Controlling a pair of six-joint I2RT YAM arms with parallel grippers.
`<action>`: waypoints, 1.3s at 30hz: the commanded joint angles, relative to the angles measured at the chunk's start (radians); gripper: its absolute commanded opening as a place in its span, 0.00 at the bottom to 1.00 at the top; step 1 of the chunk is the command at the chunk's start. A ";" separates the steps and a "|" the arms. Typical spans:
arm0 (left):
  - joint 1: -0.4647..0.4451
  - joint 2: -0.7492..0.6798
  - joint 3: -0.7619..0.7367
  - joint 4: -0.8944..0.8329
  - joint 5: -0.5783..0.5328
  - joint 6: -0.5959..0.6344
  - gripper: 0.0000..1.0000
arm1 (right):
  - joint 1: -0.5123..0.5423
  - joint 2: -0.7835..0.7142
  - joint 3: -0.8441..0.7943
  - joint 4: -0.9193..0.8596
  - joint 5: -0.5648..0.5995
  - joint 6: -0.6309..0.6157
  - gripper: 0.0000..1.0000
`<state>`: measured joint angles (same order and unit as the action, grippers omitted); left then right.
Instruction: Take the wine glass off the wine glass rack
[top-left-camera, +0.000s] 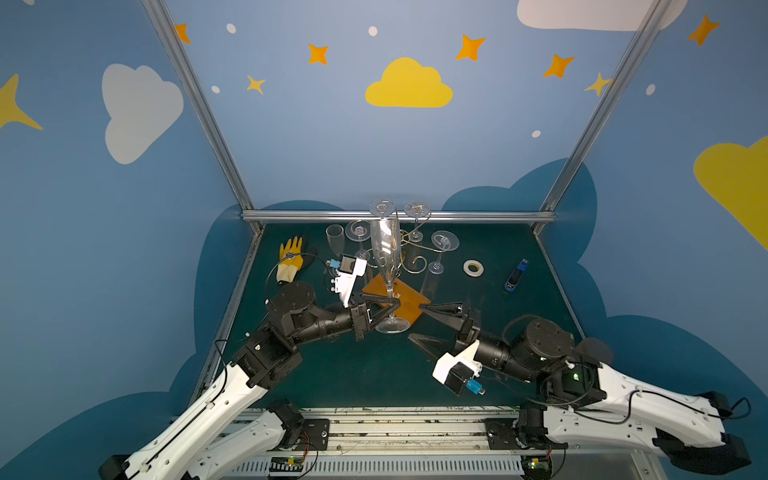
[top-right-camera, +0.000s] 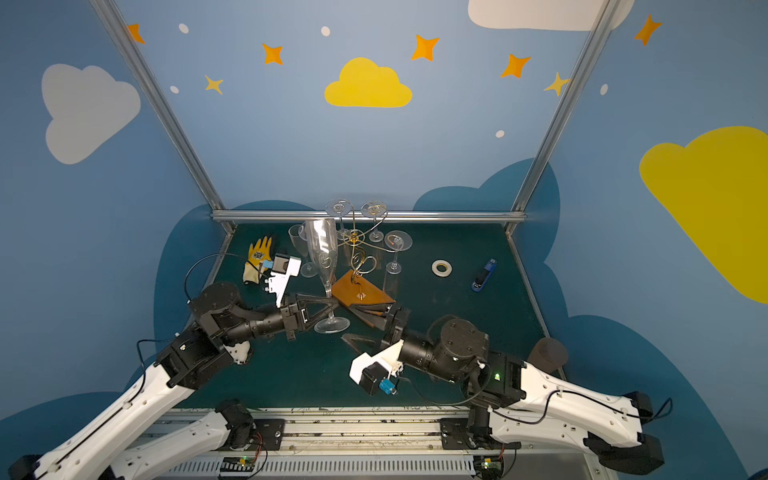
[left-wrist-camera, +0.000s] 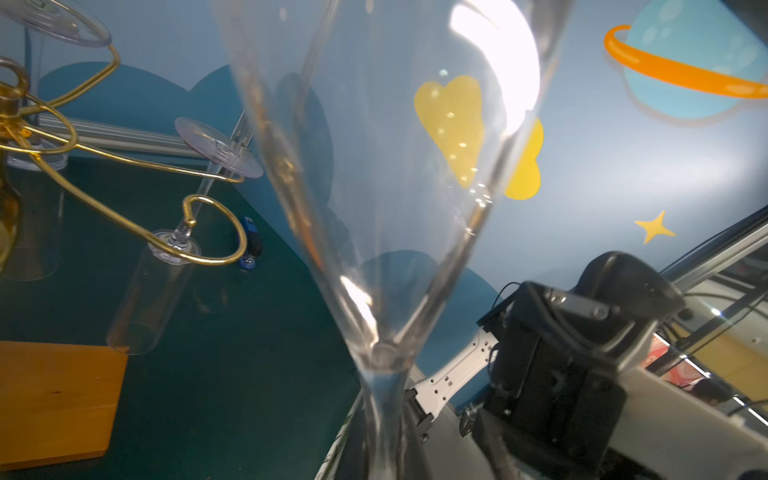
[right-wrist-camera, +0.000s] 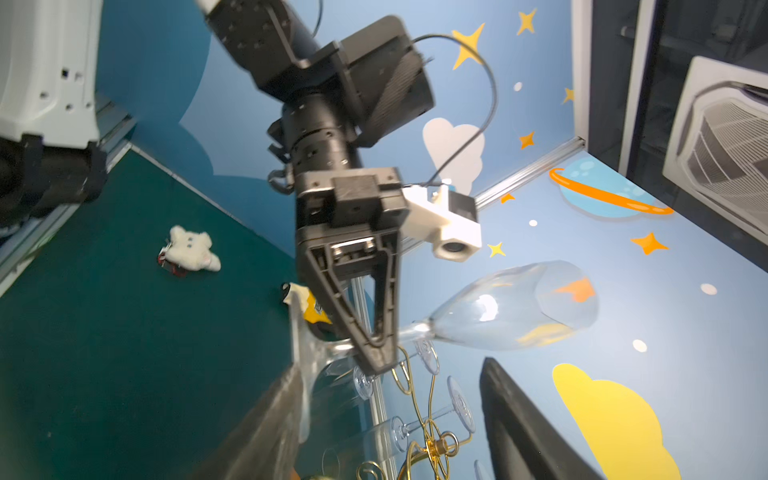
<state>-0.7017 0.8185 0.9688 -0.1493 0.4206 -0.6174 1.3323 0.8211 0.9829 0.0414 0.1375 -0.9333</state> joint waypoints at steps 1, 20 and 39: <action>-0.002 -0.014 0.045 -0.100 -0.072 0.176 0.03 | -0.001 -0.007 0.105 0.054 0.148 0.326 0.74; -0.174 0.018 0.046 -0.007 -0.361 0.554 0.03 | -0.266 0.208 0.452 -0.339 -0.095 1.163 0.79; -0.303 0.064 0.019 0.022 -0.478 0.582 0.03 | -0.295 0.291 0.444 -0.217 -0.191 1.252 0.73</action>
<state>-0.9977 0.8898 0.9936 -0.1749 -0.0349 -0.0483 1.0420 1.1152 1.4166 -0.2192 -0.0689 0.3080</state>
